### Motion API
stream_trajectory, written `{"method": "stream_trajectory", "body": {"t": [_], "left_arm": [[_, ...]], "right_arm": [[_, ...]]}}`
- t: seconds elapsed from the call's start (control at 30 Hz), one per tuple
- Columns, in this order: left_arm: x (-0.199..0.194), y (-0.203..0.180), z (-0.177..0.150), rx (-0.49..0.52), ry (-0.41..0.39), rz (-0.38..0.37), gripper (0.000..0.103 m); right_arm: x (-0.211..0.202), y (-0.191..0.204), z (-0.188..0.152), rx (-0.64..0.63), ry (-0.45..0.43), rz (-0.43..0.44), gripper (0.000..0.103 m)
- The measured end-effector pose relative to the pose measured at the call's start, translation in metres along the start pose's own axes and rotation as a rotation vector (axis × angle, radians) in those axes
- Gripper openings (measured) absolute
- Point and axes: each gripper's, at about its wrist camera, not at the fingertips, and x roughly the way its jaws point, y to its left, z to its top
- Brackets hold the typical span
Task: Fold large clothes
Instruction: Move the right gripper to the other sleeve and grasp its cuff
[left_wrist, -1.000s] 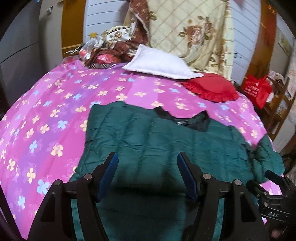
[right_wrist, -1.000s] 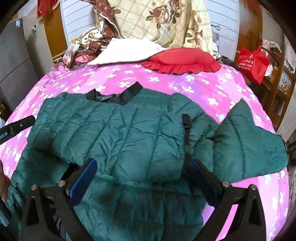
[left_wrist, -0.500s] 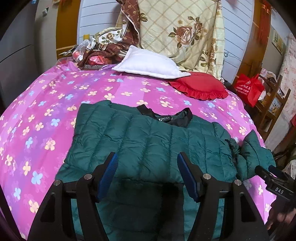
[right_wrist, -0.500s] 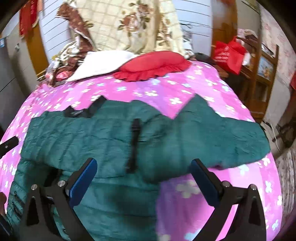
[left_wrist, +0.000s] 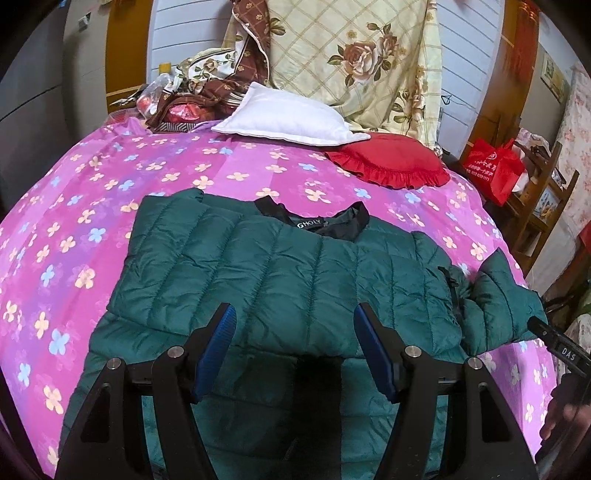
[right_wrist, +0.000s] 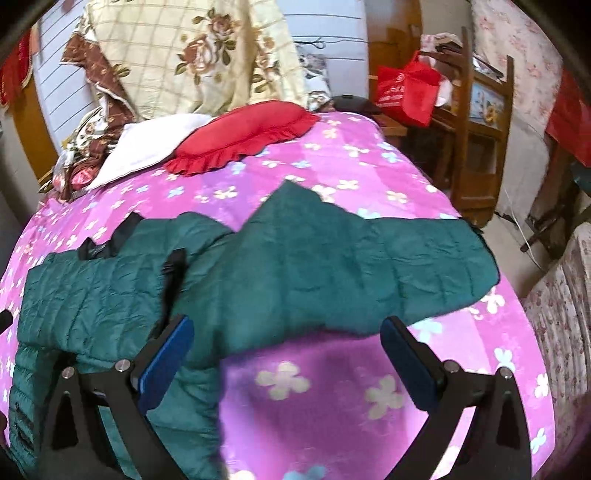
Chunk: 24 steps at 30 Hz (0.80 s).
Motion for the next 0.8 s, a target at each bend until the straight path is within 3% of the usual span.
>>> {"method": "stream_trajectory", "body": {"t": [0.6,0.8], "left_arm": [[0.013,-0.004,-0.009,0.0,0.035,0.019,0.044],[0.015,0.005,-0.009,-0.016,0.036,0.03,0.044]], "right_arm": [[0.026,-0.105,0.01,0.161,0.01,-0.141,0.102],[0.046,-0.153,0.01,0.272,0.031,-0.189,0.102]]}}
